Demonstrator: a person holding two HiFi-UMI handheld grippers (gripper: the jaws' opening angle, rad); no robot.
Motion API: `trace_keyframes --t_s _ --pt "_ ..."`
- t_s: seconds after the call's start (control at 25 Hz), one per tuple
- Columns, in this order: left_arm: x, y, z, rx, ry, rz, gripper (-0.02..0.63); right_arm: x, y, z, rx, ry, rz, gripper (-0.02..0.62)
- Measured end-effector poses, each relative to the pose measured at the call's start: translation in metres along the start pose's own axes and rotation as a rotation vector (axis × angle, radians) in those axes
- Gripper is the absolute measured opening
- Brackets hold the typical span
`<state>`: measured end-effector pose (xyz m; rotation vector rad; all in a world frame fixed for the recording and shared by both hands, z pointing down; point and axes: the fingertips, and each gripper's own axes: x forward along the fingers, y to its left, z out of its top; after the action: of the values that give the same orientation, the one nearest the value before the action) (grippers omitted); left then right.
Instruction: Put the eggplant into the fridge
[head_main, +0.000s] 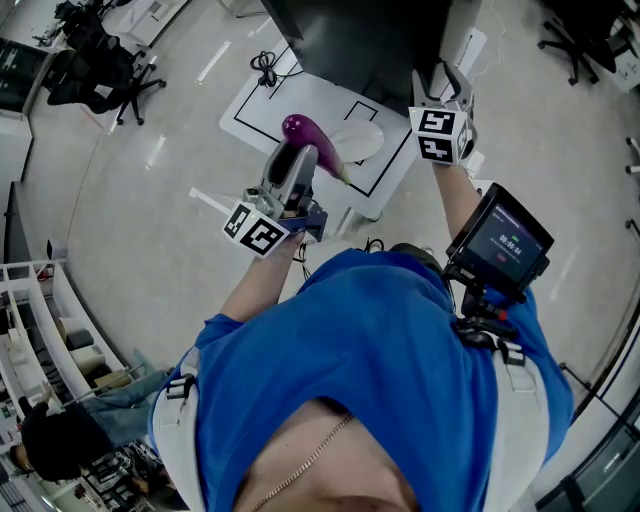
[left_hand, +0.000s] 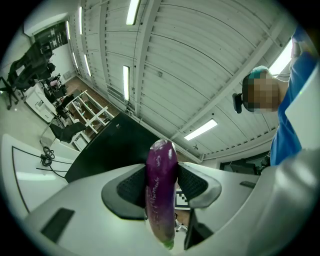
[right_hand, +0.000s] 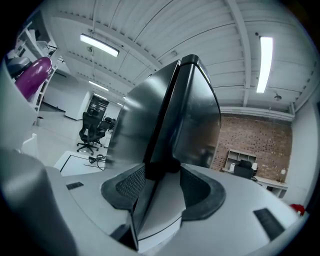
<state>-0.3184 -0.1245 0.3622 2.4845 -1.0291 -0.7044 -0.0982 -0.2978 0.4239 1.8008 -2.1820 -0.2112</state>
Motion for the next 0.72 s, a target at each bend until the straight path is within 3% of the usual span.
trace_keyframes --t_s 0.16,0.44,0.72 --pt "-0.0006 0.0018 0.0009 -0.002 -0.002 0.002 0.209 -0.0032 -0.0009 0.0014 0.006 0.005 -0.002 0.189" --pt "-0.0007 0.0034 0.0018 -0.006 -0.006 0.004 0.209 -0.0063 -0.0039 -0.0003 0.103 0.026 -0.007 0.189" --pt "0.001 0.008 0.0015 -0.01 -0.009 0.005 0.209 -0.0075 -0.0031 -0.0016 0.111 0.032 0.012 0.187"
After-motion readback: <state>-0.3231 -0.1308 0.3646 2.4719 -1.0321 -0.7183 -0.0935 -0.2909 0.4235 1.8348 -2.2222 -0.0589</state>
